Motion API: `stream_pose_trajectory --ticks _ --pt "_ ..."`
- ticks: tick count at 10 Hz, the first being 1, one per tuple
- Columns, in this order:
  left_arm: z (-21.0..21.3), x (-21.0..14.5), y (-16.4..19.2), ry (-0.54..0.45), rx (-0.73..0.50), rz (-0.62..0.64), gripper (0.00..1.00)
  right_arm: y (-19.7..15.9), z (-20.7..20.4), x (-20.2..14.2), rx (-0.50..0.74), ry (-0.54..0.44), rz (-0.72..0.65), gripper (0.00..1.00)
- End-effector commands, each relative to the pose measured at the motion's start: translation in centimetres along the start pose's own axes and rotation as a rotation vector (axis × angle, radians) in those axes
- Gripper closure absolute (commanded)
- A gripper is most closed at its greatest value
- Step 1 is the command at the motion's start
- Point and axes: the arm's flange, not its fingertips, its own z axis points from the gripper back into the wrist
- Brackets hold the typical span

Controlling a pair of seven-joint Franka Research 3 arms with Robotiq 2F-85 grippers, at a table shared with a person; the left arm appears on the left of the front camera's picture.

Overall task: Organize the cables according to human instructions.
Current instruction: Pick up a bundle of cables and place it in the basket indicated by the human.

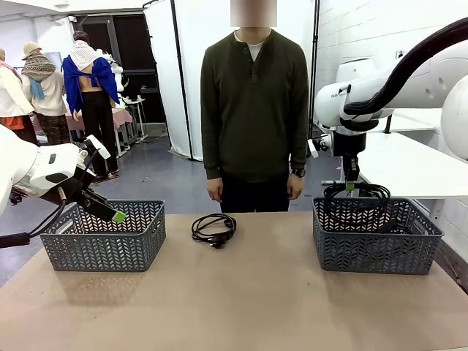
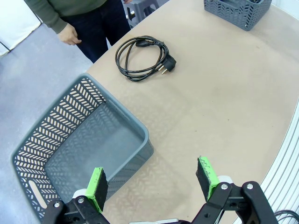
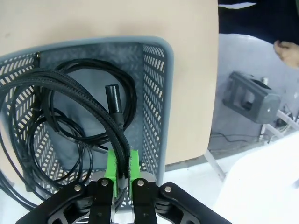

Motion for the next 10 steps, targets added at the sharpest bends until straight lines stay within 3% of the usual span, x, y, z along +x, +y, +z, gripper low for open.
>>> stream_pose_trajectory --ticks 1,2,7,10 --pt "-0.1 0.0 0.1 -0.003 0.0 0.018 0.0 -0.5 -0.2 -0.2 -0.006 -0.038 0.017 1.0" --pt "-0.1 0.0 0.1 -0.003 0.0 0.018 0.0 -0.8 -0.2 0.0 0.0 -0.04 0.013 1.0" --pt "-0.1 0.0 0.1 -0.003 0.0 0.018 0.0 -1.0 0.0 0.1 0.009 -0.083 -0.052 0.02" --pt "-0.1 0.0 0.1 -0.003 0.0 0.018 0.0 -0.8 0.6 0.7 0.03 -0.071 -0.04 0.0"
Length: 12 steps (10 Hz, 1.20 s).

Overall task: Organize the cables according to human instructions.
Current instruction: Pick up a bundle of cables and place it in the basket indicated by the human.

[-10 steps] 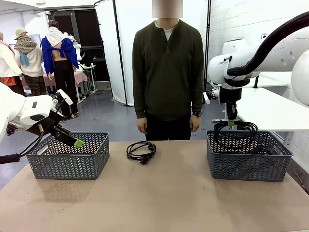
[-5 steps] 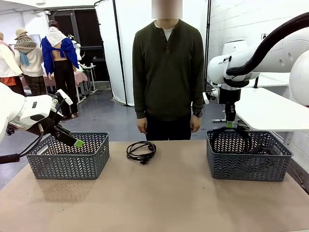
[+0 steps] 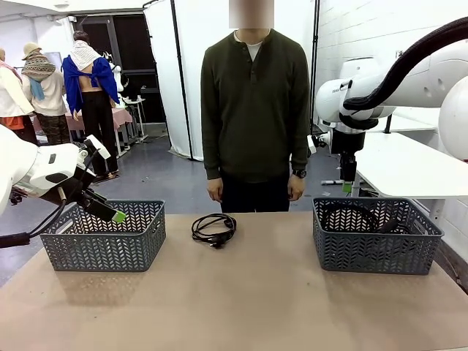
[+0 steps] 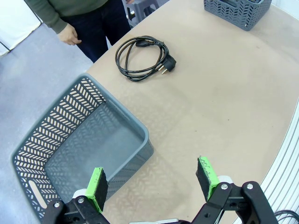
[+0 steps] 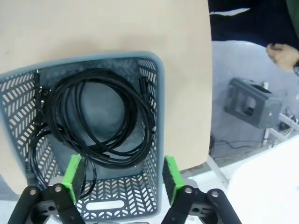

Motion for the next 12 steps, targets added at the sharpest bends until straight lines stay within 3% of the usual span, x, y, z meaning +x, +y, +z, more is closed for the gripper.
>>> stream_pose_trajectory --ticks 1,2,3,4,12 --pt "-0.1 0.0 0.1 -0.003 0.0 0.018 0.0 -0.1 0.1 1.0 0.032 0.01 0.009 0.0" --pt "-0.1 0.0 0.1 -0.003 0.0 0.018 0.0 -0.3 -0.3 2.0 0.044 0.063 0.013 0.0" --pt "-0.1 0.0 0.1 -0.003 0.0 0.018 0.0 -0.4 -1.6 4.4 0.0 0.261 -0.009 0.0" --pt "-0.1 0.0 0.1 -0.003 0.0 0.018 0.0 0.5 -0.2 0.8 0.024 0.016 0.016 0.0" --pt "-0.1 0.0 0.1 -0.003 0.0 0.018 0.0 0.5 -0.2 0.8 0.024 0.016 0.016 0.0"
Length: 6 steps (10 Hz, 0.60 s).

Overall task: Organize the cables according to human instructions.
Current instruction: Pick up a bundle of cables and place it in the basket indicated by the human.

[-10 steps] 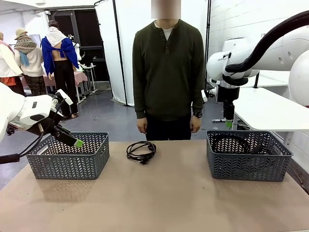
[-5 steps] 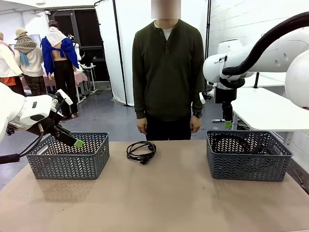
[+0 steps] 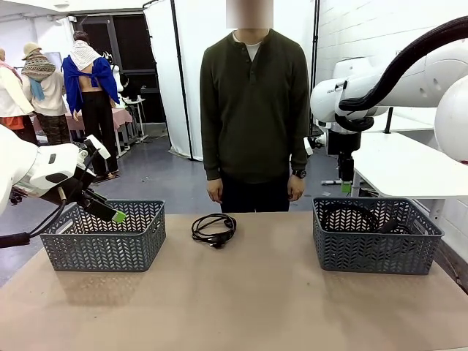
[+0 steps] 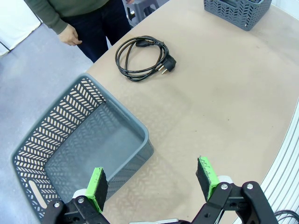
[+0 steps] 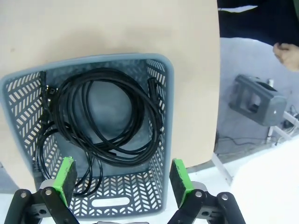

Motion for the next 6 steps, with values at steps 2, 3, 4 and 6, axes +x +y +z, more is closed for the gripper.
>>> stream_pose_trajectory --ticks 2,3,4,6 --pt "-0.1 0.0 0.1 -0.003 0.0 0.018 0.0 0.0 -0.1 -0.1 0.0 -0.023 0.019 0.0" --pt "-0.1 0.0 0.1 -0.003 0.0 0.018 0.0 0.0 -0.1 -0.1 0.0 -0.023 0.019 0.0" --pt "-0.1 0.0 0.1 -0.003 0.0 0.018 0.0 0.0 0.0 0.0 0.0 0.0 0.0 0.0" --pt "-0.1 0.0 0.1 -0.003 0.0 0.018 0.0 3.1 3.0 -1.3 -0.01 -0.071 -0.163 0.0"
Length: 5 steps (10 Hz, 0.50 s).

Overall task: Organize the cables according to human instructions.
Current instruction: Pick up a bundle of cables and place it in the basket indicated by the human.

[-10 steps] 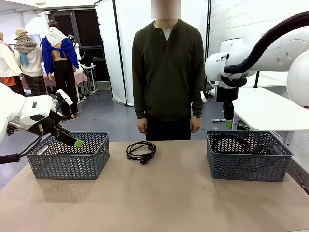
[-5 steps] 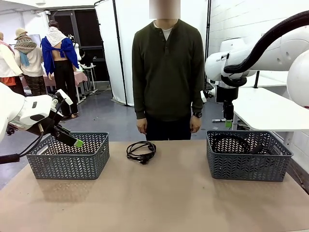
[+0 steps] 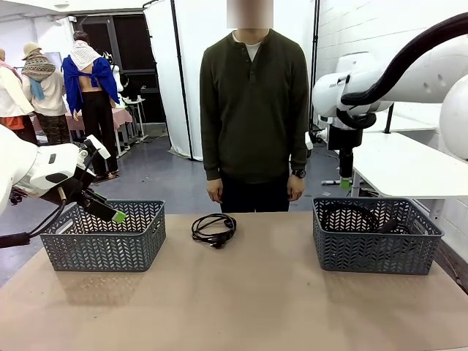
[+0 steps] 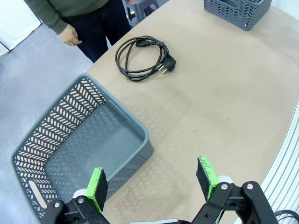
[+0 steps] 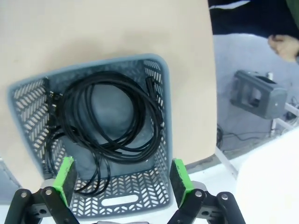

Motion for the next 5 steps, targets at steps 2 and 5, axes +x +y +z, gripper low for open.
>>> stream_pose_trajectory --ticks 2,5 --pt "-0.1 0.0 0.1 -0.003 0.0 0.018 0.0 5.1 2.2 -1.4 0.001 -0.107 -0.172 0.0" --pt "-0.1 0.0 0.1 -0.003 0.0 0.018 0.0 9.7 2.6 -0.7 -0.061 -0.247 -0.233 0.0"
